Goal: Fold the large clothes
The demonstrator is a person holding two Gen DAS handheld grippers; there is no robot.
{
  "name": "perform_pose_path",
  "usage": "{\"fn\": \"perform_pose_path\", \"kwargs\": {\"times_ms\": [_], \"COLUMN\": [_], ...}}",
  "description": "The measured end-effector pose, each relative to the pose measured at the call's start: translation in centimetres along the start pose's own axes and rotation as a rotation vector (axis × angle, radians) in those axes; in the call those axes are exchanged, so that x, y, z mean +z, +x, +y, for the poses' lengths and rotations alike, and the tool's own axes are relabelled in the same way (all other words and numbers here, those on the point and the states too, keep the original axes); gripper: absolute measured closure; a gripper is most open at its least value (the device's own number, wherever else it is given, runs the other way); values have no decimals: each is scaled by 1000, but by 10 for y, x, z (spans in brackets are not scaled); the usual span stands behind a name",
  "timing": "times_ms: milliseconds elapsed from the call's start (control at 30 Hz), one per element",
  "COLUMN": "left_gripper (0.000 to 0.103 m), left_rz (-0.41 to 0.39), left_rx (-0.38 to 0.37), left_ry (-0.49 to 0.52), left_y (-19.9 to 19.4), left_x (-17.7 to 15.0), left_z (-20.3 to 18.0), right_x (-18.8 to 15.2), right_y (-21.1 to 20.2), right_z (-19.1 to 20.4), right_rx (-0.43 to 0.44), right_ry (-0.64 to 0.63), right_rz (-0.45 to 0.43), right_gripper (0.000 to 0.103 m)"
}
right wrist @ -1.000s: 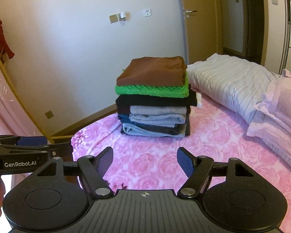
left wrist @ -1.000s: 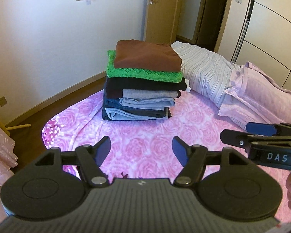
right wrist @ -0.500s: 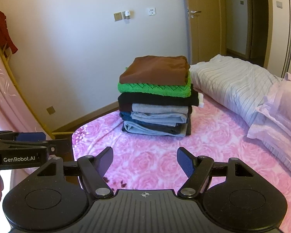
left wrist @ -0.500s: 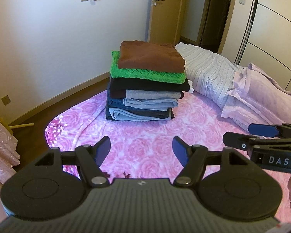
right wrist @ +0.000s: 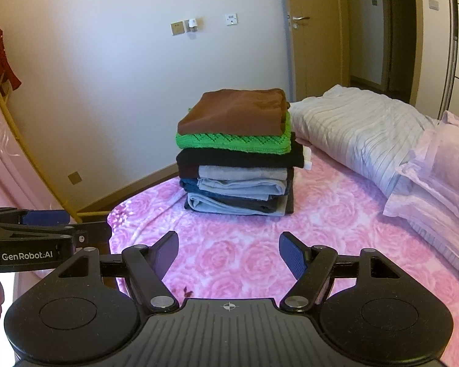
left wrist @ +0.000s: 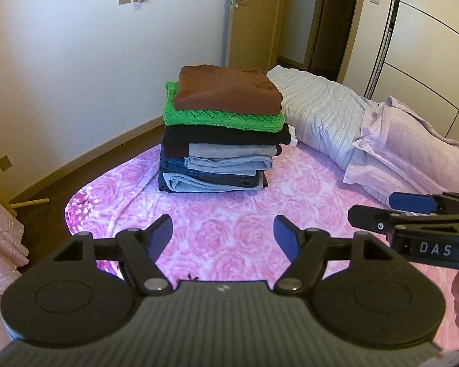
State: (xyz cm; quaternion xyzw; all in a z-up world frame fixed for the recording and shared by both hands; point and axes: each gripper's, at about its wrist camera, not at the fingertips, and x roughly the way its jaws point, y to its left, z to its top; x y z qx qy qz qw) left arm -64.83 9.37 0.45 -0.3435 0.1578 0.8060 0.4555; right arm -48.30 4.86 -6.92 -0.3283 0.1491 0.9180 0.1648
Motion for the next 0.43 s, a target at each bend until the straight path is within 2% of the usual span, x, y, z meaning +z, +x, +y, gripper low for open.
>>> {"fn": "perform_pose_path", "kwargs": {"times_ms": [433], "left_gripper": [33], "left_rz": [-5], "left_rx": [13], "left_ry": [8], "left_y": [0], "left_x": [-2], "left_z": [1], "right_x": [-3], "right_y": [3], "right_z": [4], "right_rx": [8], "right_ry": [-3], "right_rz": [9], "right_gripper": [33]}}
